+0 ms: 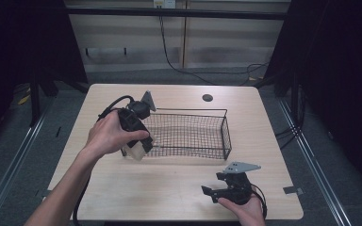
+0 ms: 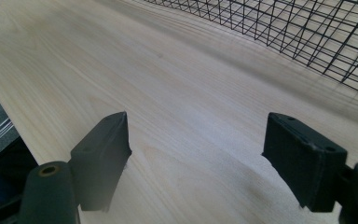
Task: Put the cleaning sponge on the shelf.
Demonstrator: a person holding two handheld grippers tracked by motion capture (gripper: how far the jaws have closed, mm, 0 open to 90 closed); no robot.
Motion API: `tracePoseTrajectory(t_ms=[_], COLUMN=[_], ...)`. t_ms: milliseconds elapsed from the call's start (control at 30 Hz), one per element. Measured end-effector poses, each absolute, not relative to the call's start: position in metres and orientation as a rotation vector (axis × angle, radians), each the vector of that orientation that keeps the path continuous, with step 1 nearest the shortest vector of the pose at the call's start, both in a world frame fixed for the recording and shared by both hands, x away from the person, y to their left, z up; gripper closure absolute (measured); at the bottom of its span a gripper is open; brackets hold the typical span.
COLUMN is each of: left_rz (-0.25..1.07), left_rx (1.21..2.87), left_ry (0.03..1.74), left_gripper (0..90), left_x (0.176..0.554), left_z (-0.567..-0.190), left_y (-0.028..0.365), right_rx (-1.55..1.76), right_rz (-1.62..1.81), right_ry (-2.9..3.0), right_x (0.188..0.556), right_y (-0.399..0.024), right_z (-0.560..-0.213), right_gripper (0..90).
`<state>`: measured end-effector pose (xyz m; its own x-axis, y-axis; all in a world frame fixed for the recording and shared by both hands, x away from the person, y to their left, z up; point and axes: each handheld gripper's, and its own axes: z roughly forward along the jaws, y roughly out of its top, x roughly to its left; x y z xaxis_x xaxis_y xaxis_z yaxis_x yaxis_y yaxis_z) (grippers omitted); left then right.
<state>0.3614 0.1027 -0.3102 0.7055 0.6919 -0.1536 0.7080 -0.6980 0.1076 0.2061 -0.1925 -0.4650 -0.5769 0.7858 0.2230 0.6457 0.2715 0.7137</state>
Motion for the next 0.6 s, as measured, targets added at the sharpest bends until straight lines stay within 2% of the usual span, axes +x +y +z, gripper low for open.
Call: tracePoseTrajectory(t_ms=[133,600], left_rz=[-0.143,-0.196], left_rx=[2.702,2.573], left_ry=[1.256,1.427], left_gripper=[26.1,26.2], left_x=[0.369,0.395], left_z=[-0.312,-0.315], left_y=[0.106,0.121], right_rx=[1.345,1.339], right_rz=[1.192,1.197], right_ry=[2.361,2.366], right_x=[0.206,0.206], right_y=[-0.192,-0.192], right_z=[-0.465,-0.465], right_gripper=[22.5,22.2])
